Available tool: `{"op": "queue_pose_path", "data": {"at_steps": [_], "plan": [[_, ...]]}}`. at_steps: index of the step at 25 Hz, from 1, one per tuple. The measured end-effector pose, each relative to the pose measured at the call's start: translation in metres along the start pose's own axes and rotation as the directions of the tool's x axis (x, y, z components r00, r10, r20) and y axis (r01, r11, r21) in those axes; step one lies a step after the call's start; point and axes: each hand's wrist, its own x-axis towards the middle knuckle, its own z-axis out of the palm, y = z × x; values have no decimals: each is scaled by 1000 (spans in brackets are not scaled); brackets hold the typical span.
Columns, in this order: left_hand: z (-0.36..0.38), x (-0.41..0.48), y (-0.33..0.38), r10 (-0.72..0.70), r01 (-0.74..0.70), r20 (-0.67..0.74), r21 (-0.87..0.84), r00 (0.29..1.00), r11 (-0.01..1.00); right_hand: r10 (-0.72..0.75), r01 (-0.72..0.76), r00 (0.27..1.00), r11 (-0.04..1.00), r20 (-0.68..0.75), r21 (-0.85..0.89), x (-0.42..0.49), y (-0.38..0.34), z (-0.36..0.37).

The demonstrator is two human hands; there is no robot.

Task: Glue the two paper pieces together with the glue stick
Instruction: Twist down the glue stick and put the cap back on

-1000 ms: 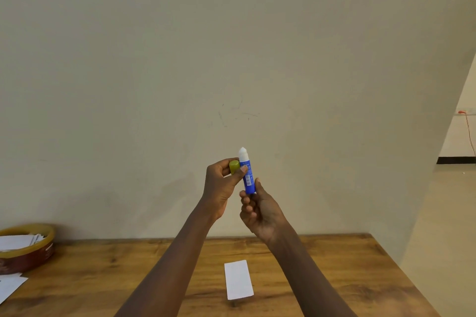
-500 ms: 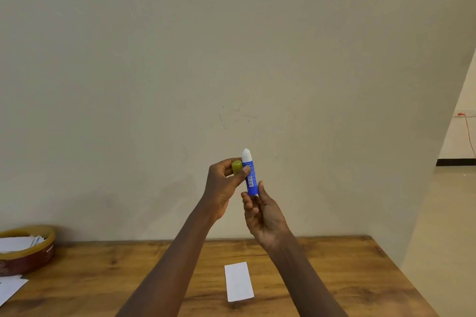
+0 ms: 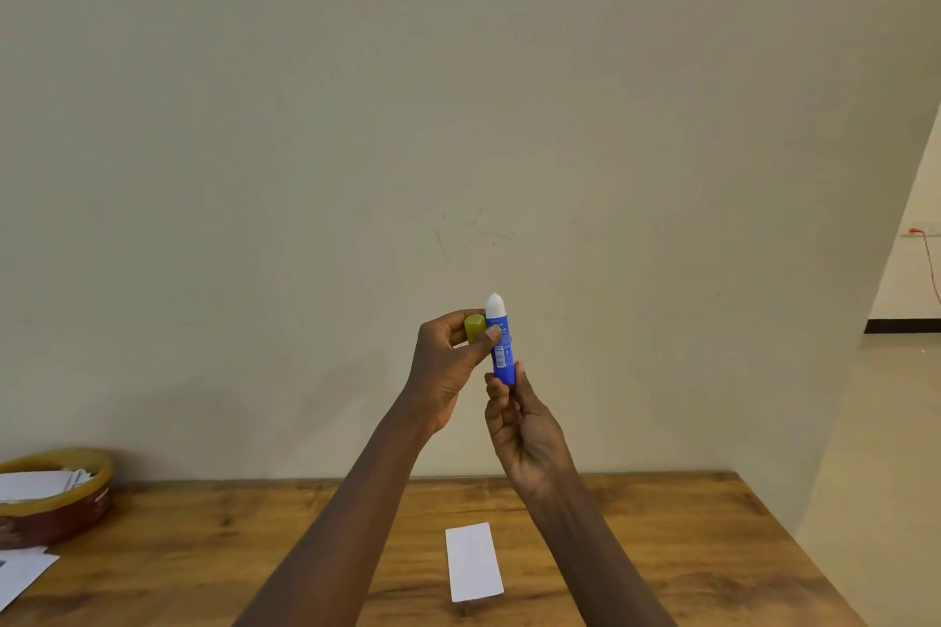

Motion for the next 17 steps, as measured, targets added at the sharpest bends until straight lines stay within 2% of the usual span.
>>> {"op": "queue_pose_path", "data": {"at_steps": [3, 8, 11, 13, 15, 17], "plan": [[3, 0, 1, -4, 4, -7, -2, 1000, 1000, -91, 91, 994, 996, 55, 8, 1, 1, -3], [4, -1, -1, -3, 3, 1, -27, 1000, 1000, 3, -3, 1000, 999, 23, -40, -3, -7, 0], [7, 0, 2, 15, -15, 22, -26, 1000, 1000, -92, 90, 994, 995, 57, 36, -2, -7, -2], [9, 0, 2, 22, -22, 10, -10, 1000, 1000, -126, 126, 990, 992, 57, 0, -3, -7, -4], [9, 0, 2, 1, -1, -5, -33, 1000, 999, -51, 52, 999, 997, 18, -55, -7, -8, -2], [8, 0, 1, -7, 7, -3, -46, 1000, 999, 31, -32, 999, 999, -18, -24, -8, -9, -1]]}}
